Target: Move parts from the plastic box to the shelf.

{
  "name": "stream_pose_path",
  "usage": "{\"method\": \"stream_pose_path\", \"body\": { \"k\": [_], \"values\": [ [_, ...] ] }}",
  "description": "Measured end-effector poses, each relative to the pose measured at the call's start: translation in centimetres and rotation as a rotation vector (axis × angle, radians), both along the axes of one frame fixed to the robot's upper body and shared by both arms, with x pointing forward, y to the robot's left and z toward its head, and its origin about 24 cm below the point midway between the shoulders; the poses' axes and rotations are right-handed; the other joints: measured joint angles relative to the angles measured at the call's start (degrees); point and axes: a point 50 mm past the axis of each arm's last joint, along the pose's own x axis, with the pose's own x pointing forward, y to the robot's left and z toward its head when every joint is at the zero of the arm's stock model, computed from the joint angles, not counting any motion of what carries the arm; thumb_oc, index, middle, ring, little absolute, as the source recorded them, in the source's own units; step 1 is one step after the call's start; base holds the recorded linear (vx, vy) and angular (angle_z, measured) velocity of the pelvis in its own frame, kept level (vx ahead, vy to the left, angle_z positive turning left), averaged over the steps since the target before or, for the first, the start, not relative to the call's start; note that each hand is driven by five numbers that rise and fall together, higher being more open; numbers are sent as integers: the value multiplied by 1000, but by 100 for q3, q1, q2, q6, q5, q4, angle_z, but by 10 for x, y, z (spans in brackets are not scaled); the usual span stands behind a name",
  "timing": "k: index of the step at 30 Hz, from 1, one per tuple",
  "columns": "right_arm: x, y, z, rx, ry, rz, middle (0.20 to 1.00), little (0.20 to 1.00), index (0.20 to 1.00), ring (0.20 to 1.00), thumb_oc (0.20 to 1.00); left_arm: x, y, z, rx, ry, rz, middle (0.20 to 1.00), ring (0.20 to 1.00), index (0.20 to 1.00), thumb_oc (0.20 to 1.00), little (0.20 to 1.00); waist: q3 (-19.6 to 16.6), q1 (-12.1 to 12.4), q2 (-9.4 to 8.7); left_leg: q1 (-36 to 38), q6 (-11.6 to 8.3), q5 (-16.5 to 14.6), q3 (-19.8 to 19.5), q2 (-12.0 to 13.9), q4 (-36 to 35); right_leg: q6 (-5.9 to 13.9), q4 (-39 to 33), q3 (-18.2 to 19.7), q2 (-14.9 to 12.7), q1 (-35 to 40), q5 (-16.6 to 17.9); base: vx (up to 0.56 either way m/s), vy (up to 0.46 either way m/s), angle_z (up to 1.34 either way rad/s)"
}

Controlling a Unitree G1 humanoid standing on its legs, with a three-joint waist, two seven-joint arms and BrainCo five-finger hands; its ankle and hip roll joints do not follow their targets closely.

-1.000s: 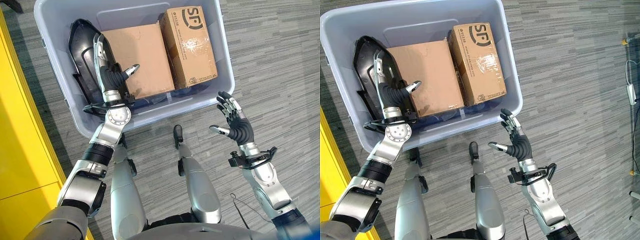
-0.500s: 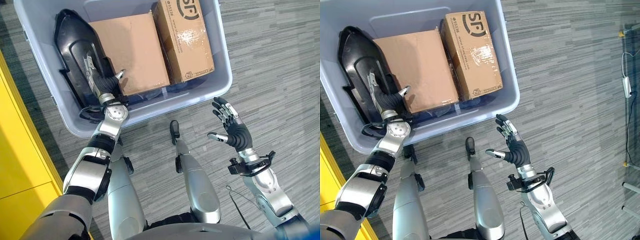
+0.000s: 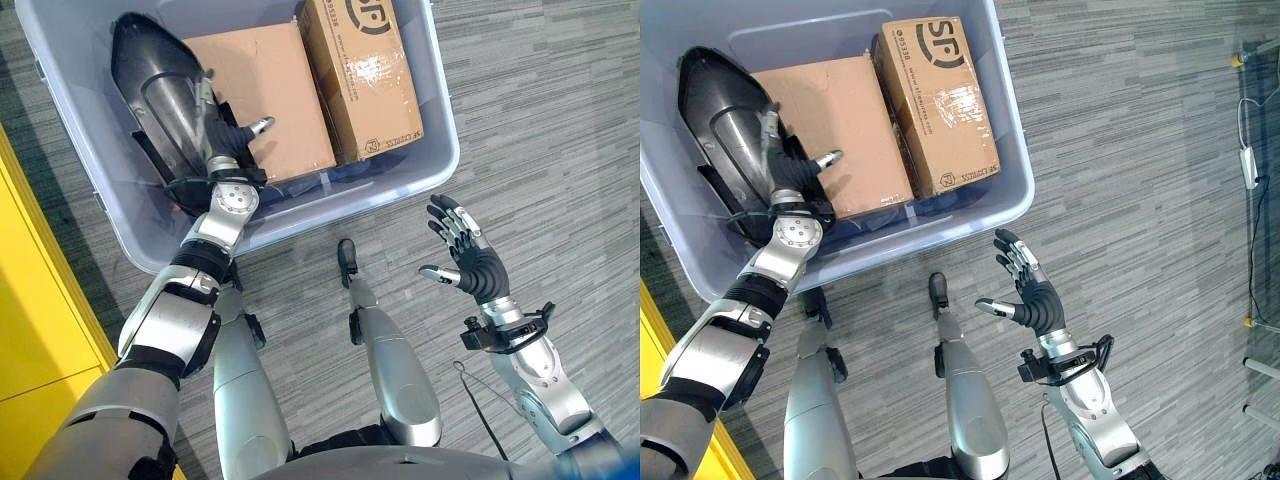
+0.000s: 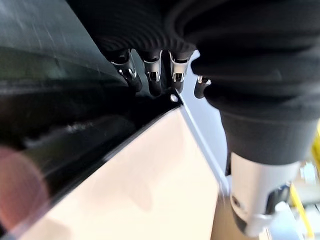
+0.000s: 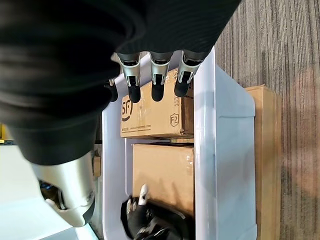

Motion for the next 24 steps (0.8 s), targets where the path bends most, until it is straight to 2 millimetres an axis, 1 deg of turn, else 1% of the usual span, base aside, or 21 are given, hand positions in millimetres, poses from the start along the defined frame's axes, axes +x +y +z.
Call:
{"method": "stream_pose_path", "body": {
  "k": [4, 6, 7, 8, 12, 13, 15, 17, 19, 20, 21, 22, 23, 24],
  "values": [
    [1, -1, 1, -5, -4, 2, 1000, 1000, 1000, 1000, 1000, 0, -21, -15, 193, 76, -84, 1000, 1000, 1000, 1000, 1000, -1, -26, -1, 64, 0, 0, 78, 3, -8, 7, 2, 70, -9, 3, 16, 0, 19, -8],
    [1, -1, 1, -8, -3, 11, 1000, 1000, 1000, 1000, 1000, -1, -29, -21, 226, 98, -105, 1000, 1000, 1000, 1000, 1000, -1, -33, -1, 83, 1, 0, 98, 3, -9, 4, 2, 93, -13, 3, 27, 4, 13, -6],
    [1, -1, 1, -9, -2, 15, 1000, 1000, 1000, 1000, 1000, -2, -36, -28, 231, 119, -129, 1000, 1000, 1000, 1000, 1000, -1, -21, 0, 96, 1, 0, 107, 3, -10, 4, 3, 106, -15, 8, 32, 11, 9, -4],
    [1, 0, 1, -11, 0, 17, 1000, 1000, 1000, 1000, 1000, -2, -39, -29, 256, 129, -145, 1000, 1000, 1000, 1000, 1000, -1, -11, -1, 114, 2, 1, 122, 3, -11, 5, 4, 121, -15, 15, 36, 13, 6, -4],
    [1, 0, 1, -13, 4, 20, 1000, 1000, 1000, 1000, 1000, -6, -41, -39, 267, 163, -173, 1000, 1000, 1000, 1000, 1000, -2, 20, 1, 207, 11, 7, 169, 3, -36, 4, 27, 168, -18, 48, 36, 9, 7, -5],
    [1, 0, 1, -13, 3, 20, 1000, 1000, 1000, 1000, 1000, -8, -41, -43, 265, 177, -183, 1000, 1000, 1000, 1000, 1000, -3, 68, 5, 289, 20, 26, 203, -3, -98, 4, 26, 182, -28, 88, 36, 16, 23, -6],
    [2, 0, 1, -13, 0, 16, 1000, 1000, 1000, 1000, 1000, -12, -41, -48, 265, 194, -206, 1000, 1000, 1000, 1000, 1000, -13, 77, 28, 364, 23, 34, 240, -18, -144, 4, 16, 198, -45, 134, 35, 9, 12, -2],
    [3, -2, -2, -17, 14, 4, 1000, 1000, 1000, 1000, 1000, -24, -40, -62, 260, 221, -248, 1000, 1000, 1000, 1000, 1000, -31, 179, 97, 495, 36, 54, 278, -75, -221, 5, -16, 211, -97, 223, 36, 0, 0, 0],
    [5, -3, -2, -19, 16, -6, 1000, 1000, 1000, 1000, 1000, -38, -34, -67, 217, 206, -270, 1000, 1000, 1000, 1000, 1000, -20, 239, 177, 500, 58, 71, 287, -103, -247, 6, -23, 208, -126, 223, 37, 6, 4, 2],
    [5, -4, -2, -24, 14, -13, 1000, 1000, 1000, 1000, 1000, -44, -29, -70, 202, 211, -272, 1000, 1000, 1000, 1000, 1000, -4, 310, 226, 520, 74, 83, 284, -118, -276, 7, -24, 202, -140, 234, 37, 17, 5, 3],
    [6, -7, -1, -26, 7, -27, 1000, 1000, 1000, 1000, 1000, -57, -24, -69, 173, 186, -289, 1000, 1000, 1000, 1000, 1000, 30, 366, 284, 581, 79, 118, 294, -143, -350, 9, -29, 203, -163, 260, 38, 21, 7, 4],
    [7, -9, 0, -26, 3, -38, 1000, 1000, 1000, 1000, 1000, -64, -21, -67, 163, 166, -298, 1000, 1000, 1000, 1000, 1000, 41, 381, 329, 633, 82, 149, 294, -163, -412, 13, -49, 197, -178, 300, 41, 16, 8, 6],
    [7, -12, 1, -25, -1, -54, 1000, 1000, 1000, 1000, 1000, -78, -14, -61, 133, 127, -312, 1000, 1000, 1000, 1000, 1000, 59, 472, 391, 706, 85, 170, 292, -181, -468, 32, -102, 181, -194, 379, 54, 17, 15, 6],
    [5, -20, 2, -27, -3, -88, 1000, 1000, 1000, 1000, 1000, -99, -12, -45, 80, 25, -353, 1000, 1000, 1000, 1000, 1000, 58, 529, 451, 749, 74, 185, 305, -189, -516, 39, -143, 181, -203, 418, 64, 16, 12, 7]
  ]
}}
